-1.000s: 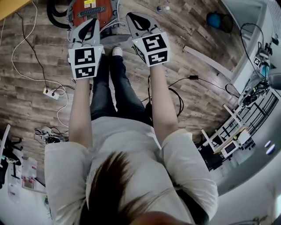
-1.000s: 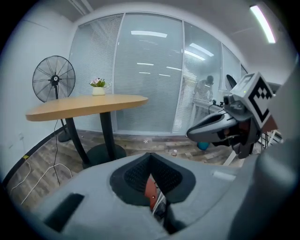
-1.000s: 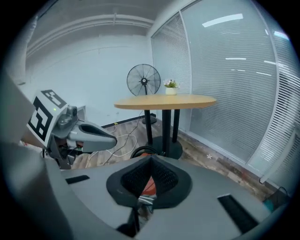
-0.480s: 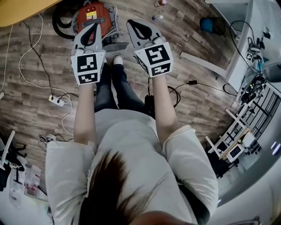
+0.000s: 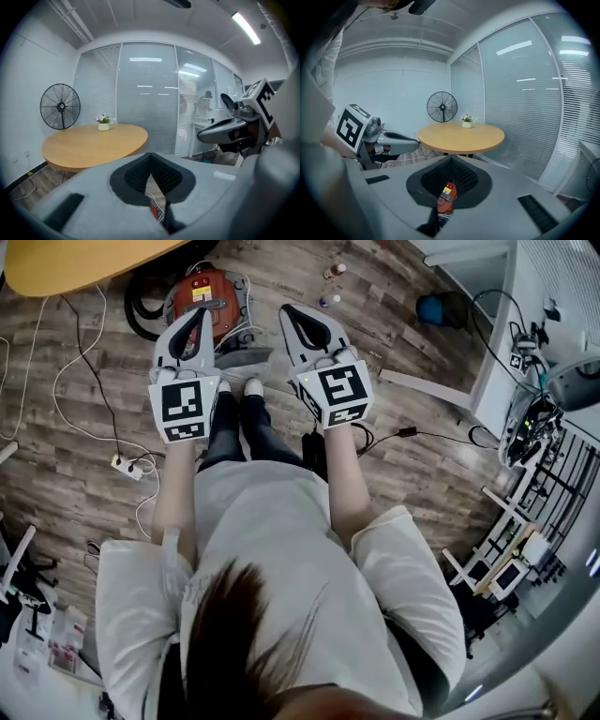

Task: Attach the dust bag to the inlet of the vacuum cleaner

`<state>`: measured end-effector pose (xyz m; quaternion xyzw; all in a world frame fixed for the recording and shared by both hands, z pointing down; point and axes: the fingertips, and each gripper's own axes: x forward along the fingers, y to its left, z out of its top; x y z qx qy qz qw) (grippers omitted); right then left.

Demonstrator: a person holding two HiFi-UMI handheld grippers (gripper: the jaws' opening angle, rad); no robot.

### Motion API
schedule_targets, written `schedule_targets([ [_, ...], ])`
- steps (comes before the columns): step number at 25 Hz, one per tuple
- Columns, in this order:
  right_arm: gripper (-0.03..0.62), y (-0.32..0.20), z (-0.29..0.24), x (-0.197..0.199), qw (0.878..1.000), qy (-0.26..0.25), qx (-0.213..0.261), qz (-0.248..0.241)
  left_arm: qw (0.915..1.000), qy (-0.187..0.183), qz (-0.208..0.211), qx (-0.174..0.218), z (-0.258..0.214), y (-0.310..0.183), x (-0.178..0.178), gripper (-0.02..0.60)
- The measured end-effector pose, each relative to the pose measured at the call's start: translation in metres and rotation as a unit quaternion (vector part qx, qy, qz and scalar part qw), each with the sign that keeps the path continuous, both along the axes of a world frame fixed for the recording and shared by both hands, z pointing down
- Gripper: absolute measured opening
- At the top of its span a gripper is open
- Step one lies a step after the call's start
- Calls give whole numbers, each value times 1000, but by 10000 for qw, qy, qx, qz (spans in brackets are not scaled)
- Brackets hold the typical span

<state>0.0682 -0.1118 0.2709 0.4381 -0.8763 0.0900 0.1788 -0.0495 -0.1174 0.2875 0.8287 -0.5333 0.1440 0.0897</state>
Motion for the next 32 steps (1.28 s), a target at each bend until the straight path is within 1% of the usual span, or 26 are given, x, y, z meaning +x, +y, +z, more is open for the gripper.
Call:
schedule_targets([
  [3,2,7,-22,-1,9998,55,180,-46,9999,70,-60,136,-21,7,-2,17],
  [7,2,18,-50,-3,9993,-50,369,-65,9992,131,-37,380,-52,16,1,17],
  [11,2,31,-69,-3,9988,-168,469,1,9979,171,46,619,-80,22,4,17],
  [17,2,44,-95,3,9975,-435,557,97,9958,227,243,858,-115,32,11,17],
  [21,2,51,-110,7,9968,-392,670,176,9947,308,301,933,-129,40,14,17],
  [25,2,62,-117,8,9963,-385,731,223,9939,313,332,999,-140,51,14,17],
  [32,2,82,-120,5,9957,-509,733,246,9931,335,256,1098,-148,63,7,17],
])
